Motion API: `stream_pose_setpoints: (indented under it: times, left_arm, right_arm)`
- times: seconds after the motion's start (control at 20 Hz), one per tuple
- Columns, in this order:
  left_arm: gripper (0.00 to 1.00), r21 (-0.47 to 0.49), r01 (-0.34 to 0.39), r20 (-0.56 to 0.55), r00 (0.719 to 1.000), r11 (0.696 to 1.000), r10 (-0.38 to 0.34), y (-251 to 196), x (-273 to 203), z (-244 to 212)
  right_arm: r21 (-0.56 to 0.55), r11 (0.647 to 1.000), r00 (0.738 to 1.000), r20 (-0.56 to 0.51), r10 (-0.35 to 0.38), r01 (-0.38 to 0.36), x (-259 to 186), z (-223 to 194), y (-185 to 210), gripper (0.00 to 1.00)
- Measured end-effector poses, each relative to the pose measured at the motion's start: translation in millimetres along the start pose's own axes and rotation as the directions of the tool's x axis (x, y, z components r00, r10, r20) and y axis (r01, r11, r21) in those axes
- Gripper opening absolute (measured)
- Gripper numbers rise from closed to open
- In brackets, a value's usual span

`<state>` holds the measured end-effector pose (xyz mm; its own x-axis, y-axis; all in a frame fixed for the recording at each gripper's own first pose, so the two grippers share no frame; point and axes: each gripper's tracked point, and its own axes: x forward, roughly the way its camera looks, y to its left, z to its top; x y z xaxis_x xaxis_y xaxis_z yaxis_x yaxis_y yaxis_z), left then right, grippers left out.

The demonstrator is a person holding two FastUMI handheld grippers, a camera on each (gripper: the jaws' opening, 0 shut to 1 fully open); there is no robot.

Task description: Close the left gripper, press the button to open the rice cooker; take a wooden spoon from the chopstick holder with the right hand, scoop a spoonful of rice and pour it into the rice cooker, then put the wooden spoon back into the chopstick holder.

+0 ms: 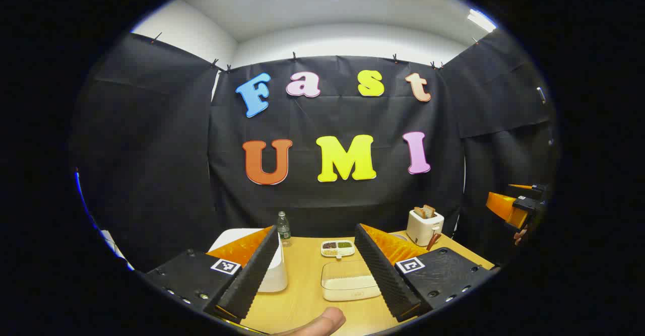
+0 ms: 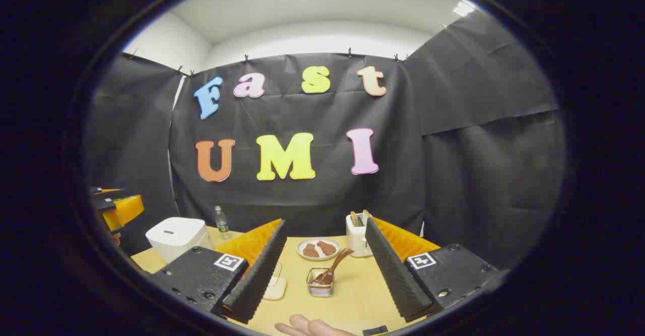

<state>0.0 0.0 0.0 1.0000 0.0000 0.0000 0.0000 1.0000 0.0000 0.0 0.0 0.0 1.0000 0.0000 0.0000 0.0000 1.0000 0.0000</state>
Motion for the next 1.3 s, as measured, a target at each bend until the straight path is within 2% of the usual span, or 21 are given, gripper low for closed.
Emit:
stream_pose_setpoints:
  times: [0.2,0.55,1.0,1.3]
  left_arm:
    - [0.96,-0.006,-0.046,0.013,0.999,0.999,0.046,36.5,-6.4,4.7]
    - [0.96,-0.032,-0.040,0.018,0.999,0.999,0.040,63.6,-11.4,4.9]
    - [0.96,-0.036,-0.023,0.009,1.000,0.999,0.023,63.2,-4.9,-1.6]
    - [0.96,-0.029,-0.022,-0.013,1.000,0.999,0.022,69.2,4.1,-12.9]
  right_arm:
    - [-0.007,1.000,1.000,-0.022,-0.013,0.013,3.8,-1.5,-2.9,1.00]
    - [-0.022,0.998,0.998,-0.028,-0.054,0.053,-0.4,2.6,-21.8,0.99]
    - [-0.035,0.994,0.994,-0.013,-0.106,0.106,-6.0,8.9,-52.0,1.00]
    - [-0.035,0.993,0.994,0.007,-0.108,0.108,-4.5,22.1,-55.9,1.00]
